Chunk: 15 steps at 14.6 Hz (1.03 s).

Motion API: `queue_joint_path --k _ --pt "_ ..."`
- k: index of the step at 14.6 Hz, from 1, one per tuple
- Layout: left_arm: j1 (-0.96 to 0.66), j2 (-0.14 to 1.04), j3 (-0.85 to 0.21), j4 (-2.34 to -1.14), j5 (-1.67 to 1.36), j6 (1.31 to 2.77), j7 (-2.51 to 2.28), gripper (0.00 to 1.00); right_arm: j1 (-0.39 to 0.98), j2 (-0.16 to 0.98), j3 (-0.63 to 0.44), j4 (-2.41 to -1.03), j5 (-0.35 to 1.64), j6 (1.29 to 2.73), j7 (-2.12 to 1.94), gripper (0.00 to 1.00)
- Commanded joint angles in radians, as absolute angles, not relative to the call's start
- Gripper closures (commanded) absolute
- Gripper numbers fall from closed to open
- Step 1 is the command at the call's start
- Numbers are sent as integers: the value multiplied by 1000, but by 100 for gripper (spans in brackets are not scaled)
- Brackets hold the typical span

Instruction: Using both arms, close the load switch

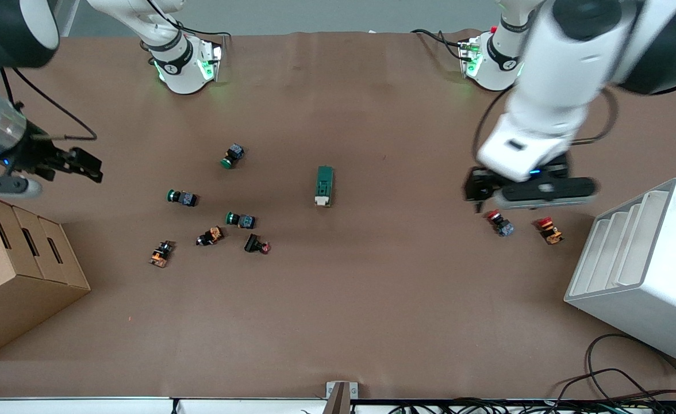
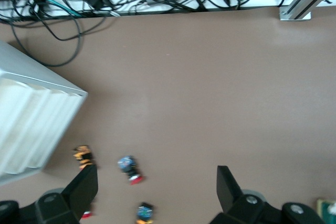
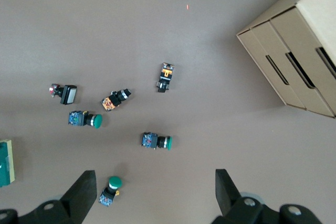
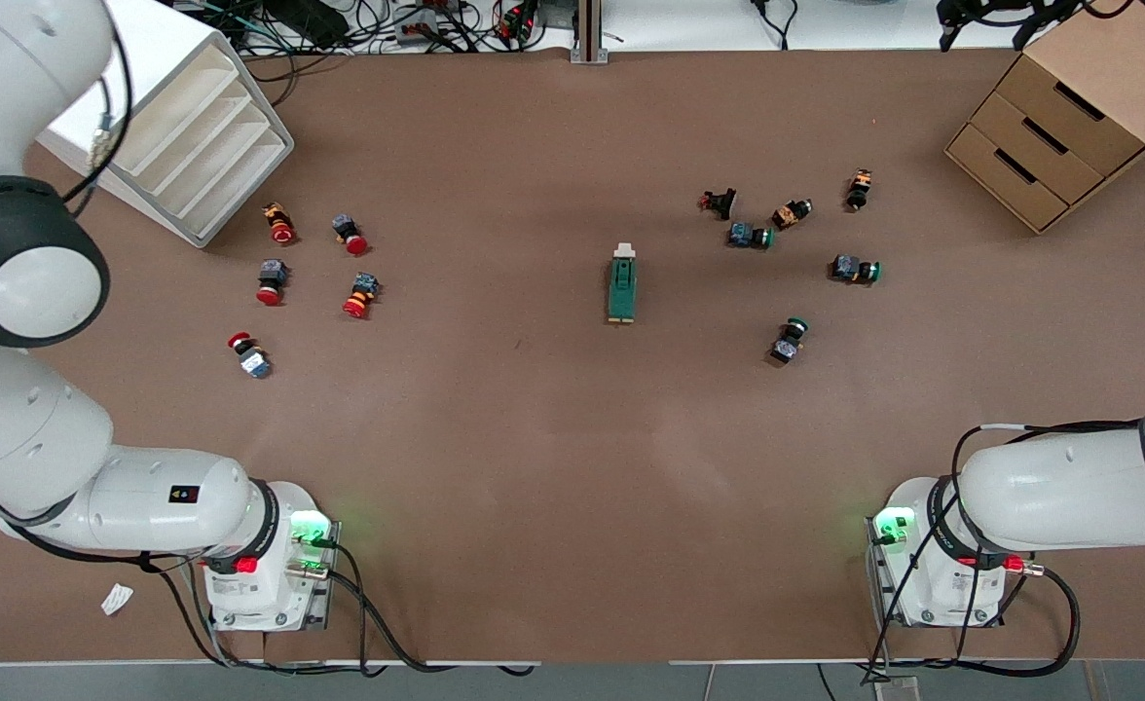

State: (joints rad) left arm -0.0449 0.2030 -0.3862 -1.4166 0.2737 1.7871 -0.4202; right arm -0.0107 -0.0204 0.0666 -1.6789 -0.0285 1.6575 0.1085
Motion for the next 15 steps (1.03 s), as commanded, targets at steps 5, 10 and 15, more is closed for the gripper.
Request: queue_joint_path --k 5,10,15 --pt "-52 26 -171 -1503 129 1625 -62 0 -15 -132 -11 -1744 26 1595 112 0" --pt "-43 -69 -109 -1594 72 1582 25 0 -18 -149 -12 -1740 23 1594 98 0" --pt "-31 -103 -110 -1617 25 1522 -17 0 -25 -163 -12 -1740 20 1588 97 0"
